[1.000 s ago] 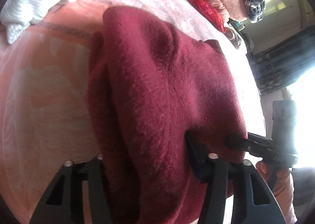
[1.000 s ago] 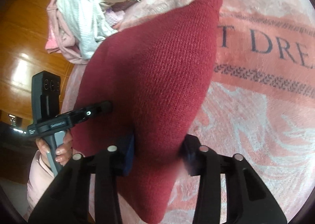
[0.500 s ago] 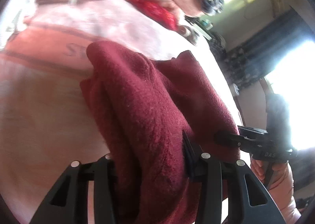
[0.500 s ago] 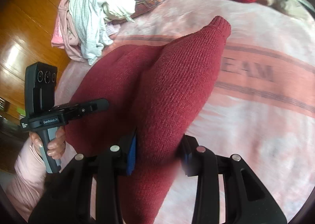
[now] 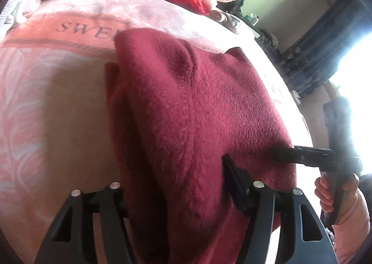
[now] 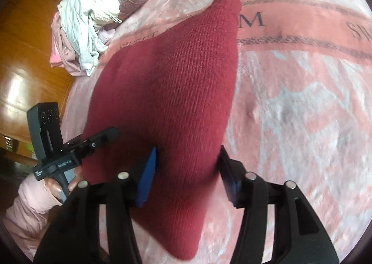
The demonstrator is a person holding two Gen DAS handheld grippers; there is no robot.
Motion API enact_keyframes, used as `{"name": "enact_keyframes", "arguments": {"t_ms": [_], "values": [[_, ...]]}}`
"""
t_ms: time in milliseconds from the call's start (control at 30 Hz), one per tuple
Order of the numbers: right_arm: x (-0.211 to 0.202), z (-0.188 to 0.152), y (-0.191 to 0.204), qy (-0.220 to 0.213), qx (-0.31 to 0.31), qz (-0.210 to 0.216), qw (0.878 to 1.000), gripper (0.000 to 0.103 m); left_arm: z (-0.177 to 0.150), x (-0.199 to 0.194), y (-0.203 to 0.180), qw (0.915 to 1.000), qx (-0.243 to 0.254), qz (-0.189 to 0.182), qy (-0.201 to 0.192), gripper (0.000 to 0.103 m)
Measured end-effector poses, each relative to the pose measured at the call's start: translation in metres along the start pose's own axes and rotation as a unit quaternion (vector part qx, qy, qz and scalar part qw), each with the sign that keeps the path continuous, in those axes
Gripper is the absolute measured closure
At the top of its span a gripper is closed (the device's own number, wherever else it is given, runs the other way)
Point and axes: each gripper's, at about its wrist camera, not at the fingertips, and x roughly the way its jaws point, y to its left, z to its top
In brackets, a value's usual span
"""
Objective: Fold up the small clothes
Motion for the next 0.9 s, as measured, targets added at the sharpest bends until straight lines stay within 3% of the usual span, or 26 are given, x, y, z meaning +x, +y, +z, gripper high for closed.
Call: {"name": "enact_keyframes", "arguments": {"t_ms": [67, 167, 233, 267, 400, 500, 633, 733, 867, 900], "values": [[-0.007, -0.014, -0.002, 0.007, 0.015, 0.015, 1.000, 0.040, -0.010, -0.020, 0.005, 0.9996, -0.007, 0.014, -0.023, 0.035], [-0.007, -0.040, -0.001, 0.026, 0.024, 0.015, 0.999, 0.040, -0.024, -0.040, 0.000, 0.9978, 0.020, 0.039, -0.050, 0.032], [-0.004, -0.057, -0.001, 0.036, 0.019, 0.005, 0.999, 0.048, -0.037, -0.050, -0.006, 0.9957, 0.041, 0.054, -0.064, 0.031], [-0.002, -0.062, -0.001, 0.039, 0.020, 0.012, 0.999, 0.064, -0.043, -0.052, -0.008, 0.9948, 0.050, 0.061, -0.064, 0.031], [-0.001, -0.073, -0.004, 0.026, 0.020, 0.012, 0.999, 0.076, -0.053, -0.039, -0.012, 0.9908, 0.079, 0.096, -0.052, 0.033], [0.010, -0.076, -0.003, 0.024, 0.018, -0.002, 1.000, 0.078, -0.054, -0.024, -0.005, 0.9916, 0.076, 0.099, -0.035, 0.035], [0.018, -0.080, -0.015, 0.017, 0.045, 0.024, 0.999, 0.078, -0.054, -0.013, 0.002, 0.9930, 0.060, 0.099, -0.026, 0.034], [0.008, -0.083, -0.011, 0.008, 0.035, 0.020, 0.999, 0.071, -0.053, -0.017, -0.001, 0.9921, 0.062, 0.106, -0.027, 0.034], [-0.023, -0.088, 0.008, -0.022, 0.013, -0.027, 0.999, 0.042, -0.054, -0.042, -0.008, 0.9902, 0.039, 0.127, -0.043, 0.031], [-0.035, -0.091, 0.018, -0.037, 0.002, -0.051, 0.998, 0.036, -0.053, -0.048, -0.010, 0.9887, 0.034, 0.137, -0.049, 0.024]]}}
